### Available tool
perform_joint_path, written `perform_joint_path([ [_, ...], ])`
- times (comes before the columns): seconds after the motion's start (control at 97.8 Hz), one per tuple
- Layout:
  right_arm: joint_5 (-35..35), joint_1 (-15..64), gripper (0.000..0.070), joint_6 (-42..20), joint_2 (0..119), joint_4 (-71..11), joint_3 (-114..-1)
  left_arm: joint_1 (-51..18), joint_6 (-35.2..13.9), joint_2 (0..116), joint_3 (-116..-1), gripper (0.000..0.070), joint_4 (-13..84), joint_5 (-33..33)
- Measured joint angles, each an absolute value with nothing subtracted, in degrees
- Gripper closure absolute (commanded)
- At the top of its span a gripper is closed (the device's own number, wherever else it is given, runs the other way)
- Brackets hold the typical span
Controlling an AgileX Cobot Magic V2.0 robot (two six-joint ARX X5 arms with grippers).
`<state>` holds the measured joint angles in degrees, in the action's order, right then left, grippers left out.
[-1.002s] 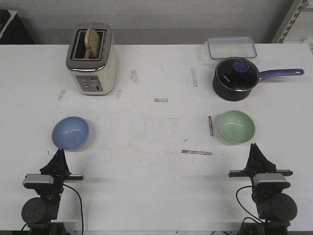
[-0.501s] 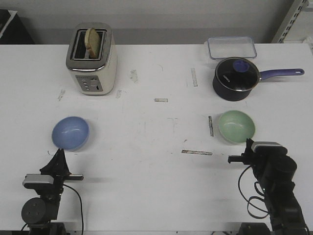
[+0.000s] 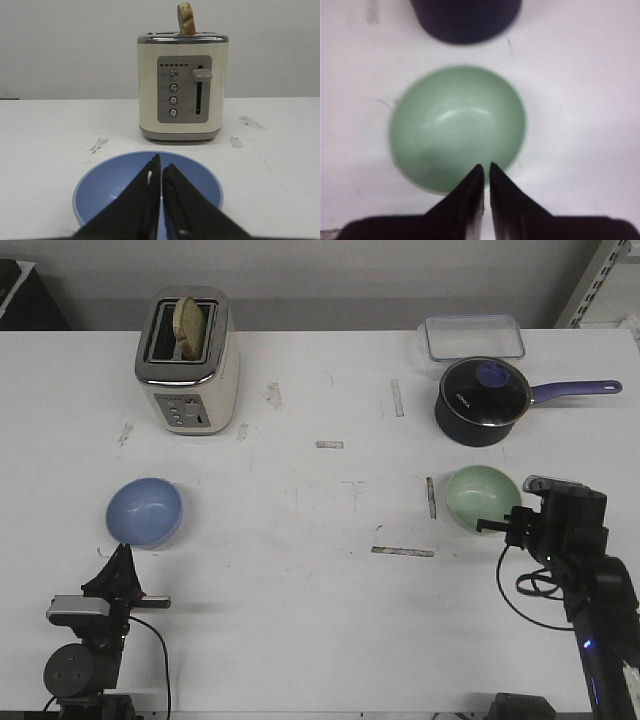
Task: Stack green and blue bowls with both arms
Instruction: 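Reach the right gripper forward and grasp the rim of the pale green bowl, then drag the green bowl with the right gripper toward the table center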
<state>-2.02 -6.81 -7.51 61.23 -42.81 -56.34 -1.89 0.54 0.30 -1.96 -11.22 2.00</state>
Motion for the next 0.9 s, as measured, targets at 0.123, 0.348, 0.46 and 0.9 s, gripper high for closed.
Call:
perform_joint_path([
  [0.123,-5.8,-9.3,0.0624,-7.6,67.4,-46.5,-61.8,-1.9,0.5,0.3,-2.0,0.0699,-11.2,2.0],
  [0.348,-13.2,-13.6,0.0283,-7.7,76.3,-47.5,-67.2,-1.9,0.5,0.3,-2.0,0.0699,-11.2,2.0],
  [0.46,-13.5,-15.3,0.0278,-7.8,79.6,-47.5,-67.4,-1.9,0.5,0.3,-2.0,0.0699,-11.2,2.0],
  [0.9,-13.9,-16.9,0.0407,-7.6,90.6,-43.9,-67.5,-1.9,0.5,0.3,-2.0,0.0699,-11.2,2.0],
])
